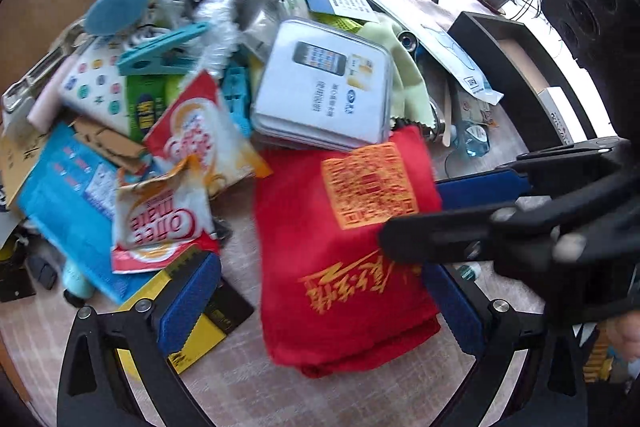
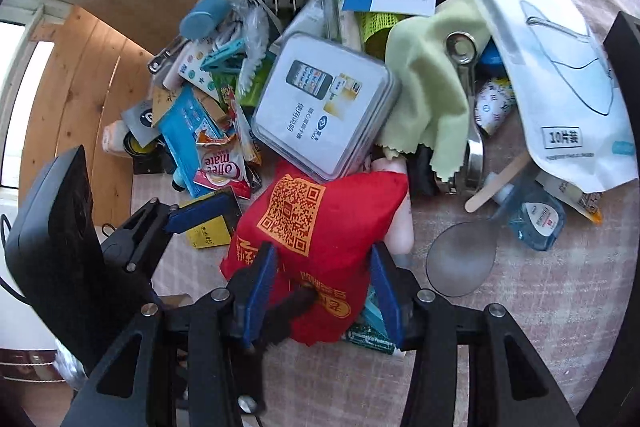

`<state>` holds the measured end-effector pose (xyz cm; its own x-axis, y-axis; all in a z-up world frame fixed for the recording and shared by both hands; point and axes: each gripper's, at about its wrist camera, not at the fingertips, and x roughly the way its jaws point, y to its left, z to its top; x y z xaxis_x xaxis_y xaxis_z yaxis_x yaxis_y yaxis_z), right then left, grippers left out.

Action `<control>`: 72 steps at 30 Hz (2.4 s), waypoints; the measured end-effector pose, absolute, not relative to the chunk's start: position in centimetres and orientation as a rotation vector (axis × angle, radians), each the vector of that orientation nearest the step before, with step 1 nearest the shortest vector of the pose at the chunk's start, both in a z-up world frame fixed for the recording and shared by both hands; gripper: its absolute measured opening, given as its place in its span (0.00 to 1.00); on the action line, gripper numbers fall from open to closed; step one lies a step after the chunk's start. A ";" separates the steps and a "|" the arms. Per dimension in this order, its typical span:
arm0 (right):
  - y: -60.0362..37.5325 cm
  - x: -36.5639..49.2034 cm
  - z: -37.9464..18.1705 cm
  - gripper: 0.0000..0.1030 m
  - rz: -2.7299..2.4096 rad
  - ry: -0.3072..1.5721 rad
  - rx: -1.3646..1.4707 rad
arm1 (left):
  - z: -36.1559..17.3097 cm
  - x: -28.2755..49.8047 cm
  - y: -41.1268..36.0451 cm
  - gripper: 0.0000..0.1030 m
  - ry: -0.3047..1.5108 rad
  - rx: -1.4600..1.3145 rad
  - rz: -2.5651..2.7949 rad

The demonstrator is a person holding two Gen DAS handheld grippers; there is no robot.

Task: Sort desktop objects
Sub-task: 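Lift the red pouch with the right gripper and drop it into the tray, then withdraw the right gripper from the tray back toward the heap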

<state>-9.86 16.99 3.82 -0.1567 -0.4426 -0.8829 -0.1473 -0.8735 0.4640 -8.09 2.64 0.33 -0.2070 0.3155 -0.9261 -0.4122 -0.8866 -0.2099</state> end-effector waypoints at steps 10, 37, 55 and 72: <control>15.6 -9.4 4.9 0.40 -2.136 -0.654 1.853 | 3.5 -6.9 3.4 0.97 0.086 -1.510 2.181; 37.5 -0.9 16.2 0.40 -2.520 -0.665 1.665 | 14.1 -6.3 29.0 0.97 0.205 -1.133 2.166; 42.8 2.0 18.0 0.60 -2.808 -0.329 1.547 | 13.9 -6.5 30.7 0.98 0.241 -1.202 2.326; 33.6 2.6 19.3 0.64 -2.872 0.042 1.359 | 18.0 -1.1 9.0 0.98 0.142 -1.247 2.717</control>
<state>2.60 33.58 19.34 -0.6339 0.0441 -0.7722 -0.0214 -0.9990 -0.0395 -1.06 8.97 18.03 -0.6438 0.0954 -0.7592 -0.1740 -0.9845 0.0238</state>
